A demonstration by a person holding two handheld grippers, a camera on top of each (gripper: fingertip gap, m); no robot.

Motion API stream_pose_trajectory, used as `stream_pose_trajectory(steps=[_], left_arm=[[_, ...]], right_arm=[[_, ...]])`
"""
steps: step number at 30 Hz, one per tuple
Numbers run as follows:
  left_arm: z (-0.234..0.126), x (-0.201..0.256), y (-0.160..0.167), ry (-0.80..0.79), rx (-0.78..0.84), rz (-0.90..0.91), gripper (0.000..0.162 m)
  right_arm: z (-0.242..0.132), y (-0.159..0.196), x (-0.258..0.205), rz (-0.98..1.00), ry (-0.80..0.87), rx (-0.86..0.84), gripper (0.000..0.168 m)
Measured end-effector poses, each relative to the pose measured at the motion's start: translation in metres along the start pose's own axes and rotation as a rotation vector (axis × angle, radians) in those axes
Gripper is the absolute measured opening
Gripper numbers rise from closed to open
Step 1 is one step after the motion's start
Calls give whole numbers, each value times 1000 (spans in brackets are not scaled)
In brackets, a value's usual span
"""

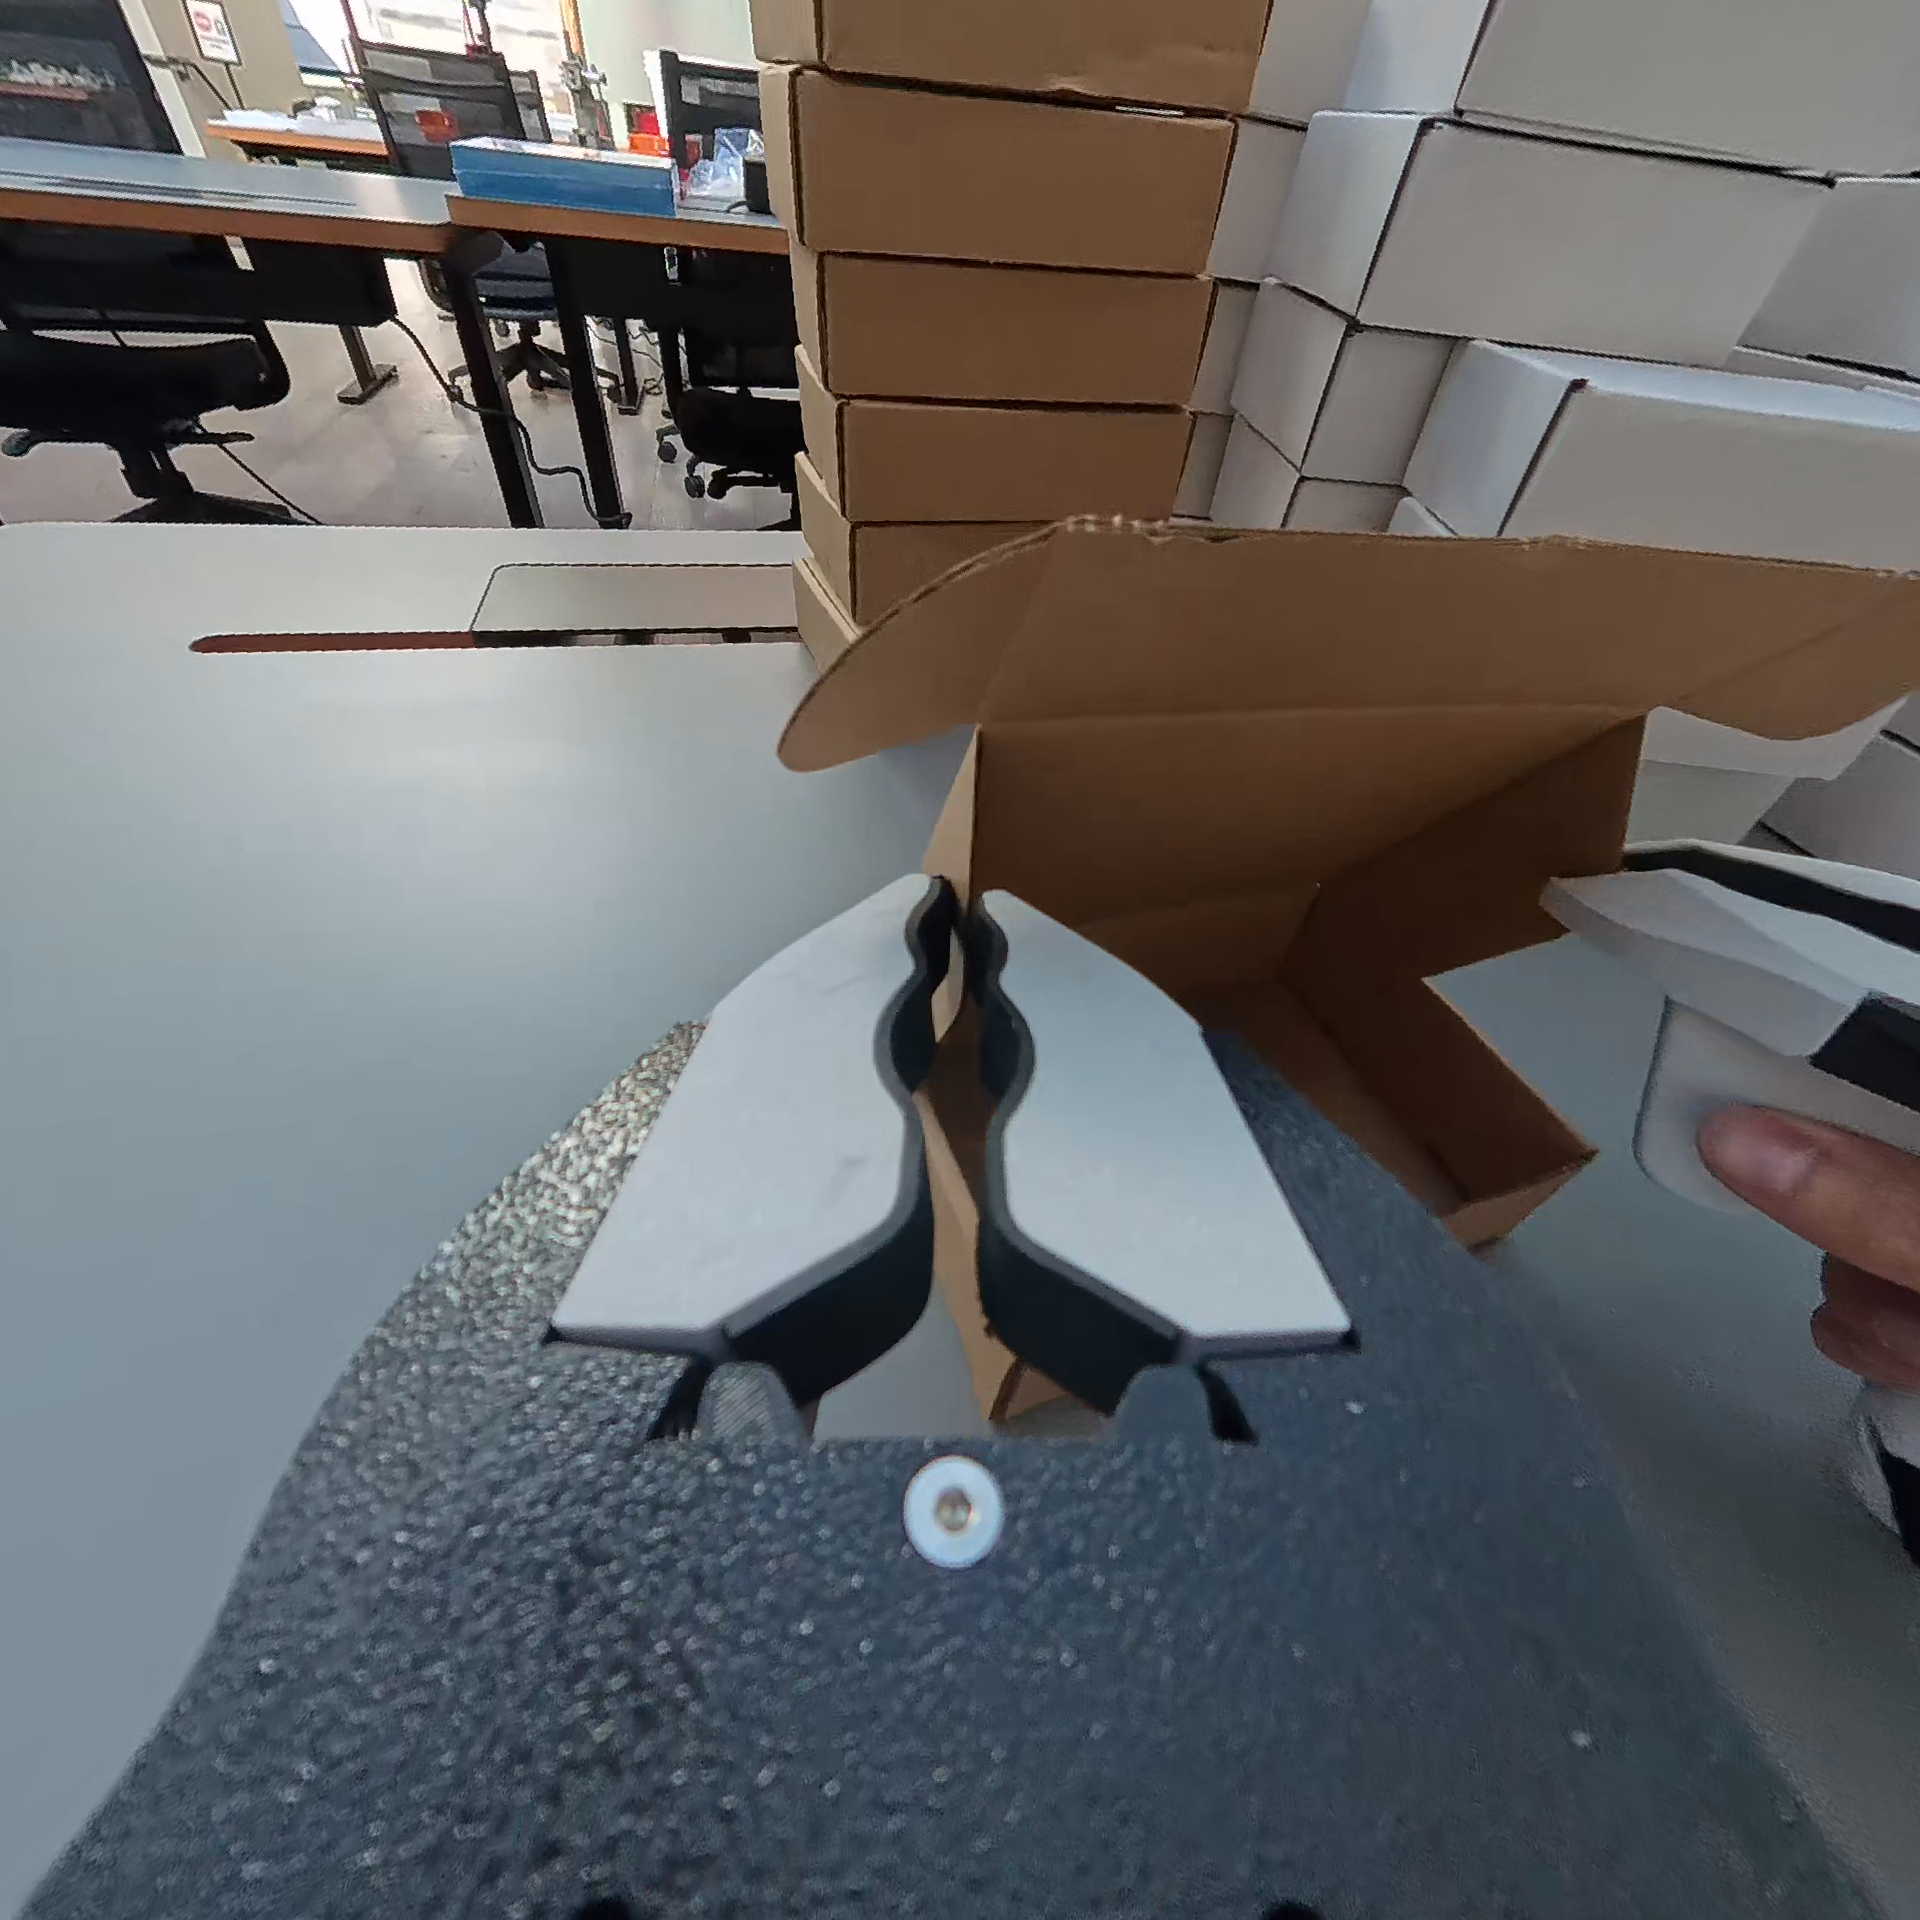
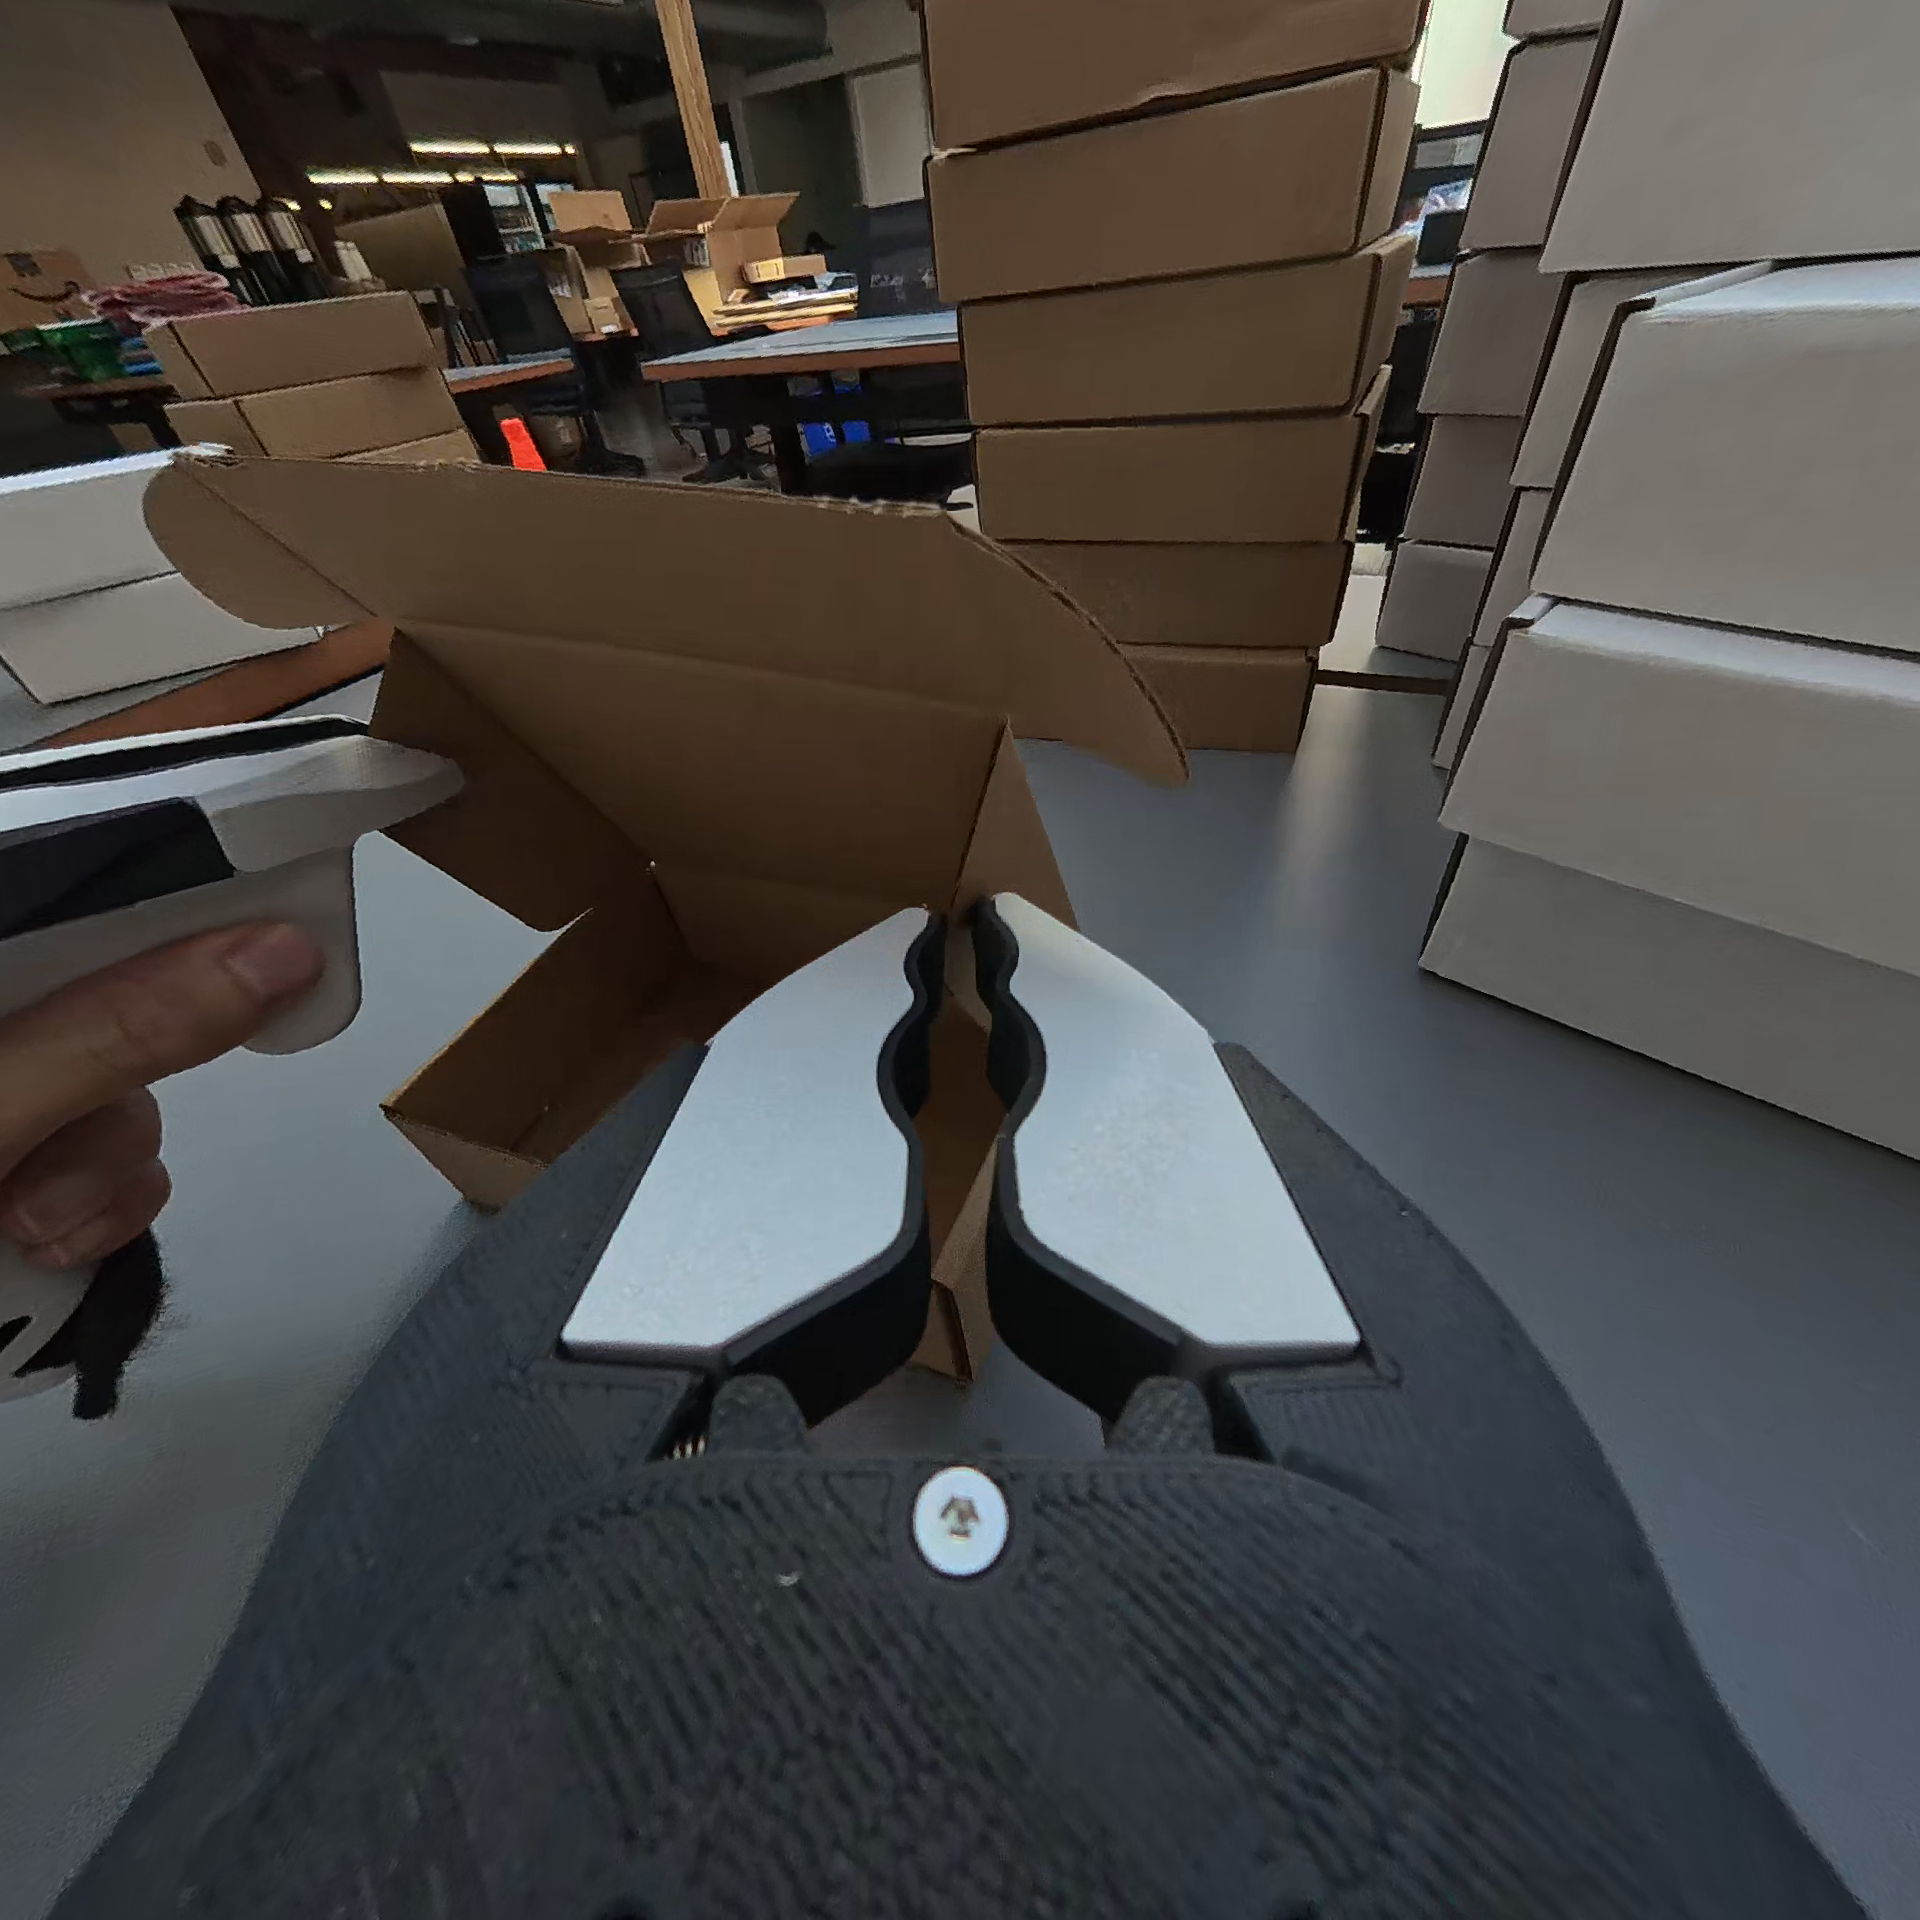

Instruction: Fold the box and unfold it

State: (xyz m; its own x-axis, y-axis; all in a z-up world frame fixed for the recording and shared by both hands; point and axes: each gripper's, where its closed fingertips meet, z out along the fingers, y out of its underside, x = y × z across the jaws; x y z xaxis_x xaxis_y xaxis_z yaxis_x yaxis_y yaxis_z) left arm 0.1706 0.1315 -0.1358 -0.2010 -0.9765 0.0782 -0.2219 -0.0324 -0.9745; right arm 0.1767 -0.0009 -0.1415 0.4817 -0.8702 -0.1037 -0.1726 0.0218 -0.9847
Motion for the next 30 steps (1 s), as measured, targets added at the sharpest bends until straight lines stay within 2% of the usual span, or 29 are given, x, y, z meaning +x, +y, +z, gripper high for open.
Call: stream_pose_trajectory(steps=[6, 9, 14, 15, 17, 18, 22, 27, 30], left_arm=[[-8, 6, 2, 7, 7, -15, 3], [-2, 4, -2, 28, -52, -107, 3], [10, -4, -9, -83, -80, 31, 2], [12, -2, -9, -61, -70, -39, 2], [12, 0, -7, 63, -46, -324, 4], [13, -2, -5, 103, -41, -405, 4], [9, -5, -1, 139, -35, -468, 4], [3, -6, 5, 182, -23, -510, 4], [0, -7, 10, 152, -30, -422, 3]], right_arm=[[-9, -2, -2, -26, 27, -1, 6], [-8, -7, -3, 15, 30, 28, 6], [-2, -14, -10, -35, 126, 50, 8], [-2, -13, -10, -32, 140, 61, 8], [-4, -11, -10, -13, 142, 87, 8], [-5, -9, -12, -17, 132, 86, 8], [-10, -6, -22, -95, 150, 87, 8], [-14, -2, -26, -84, 130, 87, 8], [-17, 1, -29, -124, 136, 69, 8]])
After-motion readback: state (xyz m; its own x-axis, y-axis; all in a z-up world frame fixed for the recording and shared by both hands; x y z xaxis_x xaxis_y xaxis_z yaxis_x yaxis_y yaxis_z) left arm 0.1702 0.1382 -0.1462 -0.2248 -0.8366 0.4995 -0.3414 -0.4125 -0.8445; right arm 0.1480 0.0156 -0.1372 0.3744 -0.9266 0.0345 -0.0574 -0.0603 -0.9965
